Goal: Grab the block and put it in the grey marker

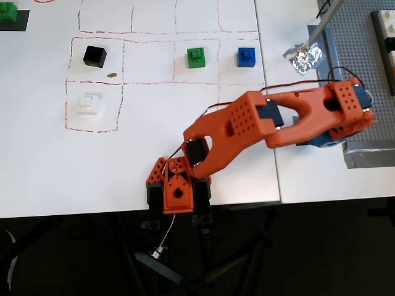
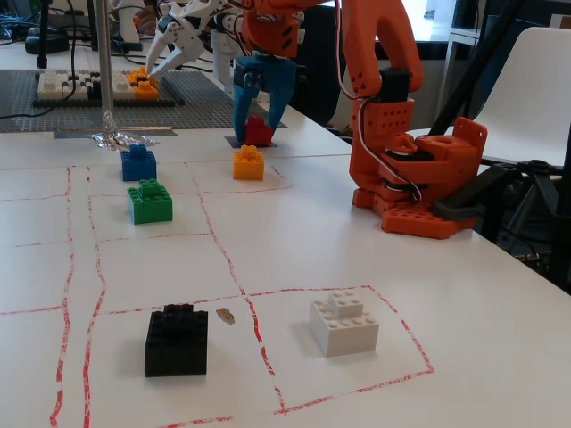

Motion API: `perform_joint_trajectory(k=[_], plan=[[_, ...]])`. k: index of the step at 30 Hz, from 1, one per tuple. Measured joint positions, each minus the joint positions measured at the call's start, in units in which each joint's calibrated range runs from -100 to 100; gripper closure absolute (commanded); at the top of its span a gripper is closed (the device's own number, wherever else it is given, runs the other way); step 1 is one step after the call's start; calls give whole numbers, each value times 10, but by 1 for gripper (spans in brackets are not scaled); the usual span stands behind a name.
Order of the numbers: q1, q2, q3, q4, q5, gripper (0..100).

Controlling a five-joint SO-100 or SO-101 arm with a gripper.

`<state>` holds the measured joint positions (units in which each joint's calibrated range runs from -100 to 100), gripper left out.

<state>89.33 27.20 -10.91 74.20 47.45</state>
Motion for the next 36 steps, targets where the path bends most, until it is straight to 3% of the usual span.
perform_joint_trajectory(k=[10,17,21,31,36], plan=[[1,11,-1,-33,-19,72],[0,9,11,-39,-18,66],[0,-7,21,-31,-18,69],[-1,-203,27,156,-18,82],[-60,-325,141,172,-19,88]])
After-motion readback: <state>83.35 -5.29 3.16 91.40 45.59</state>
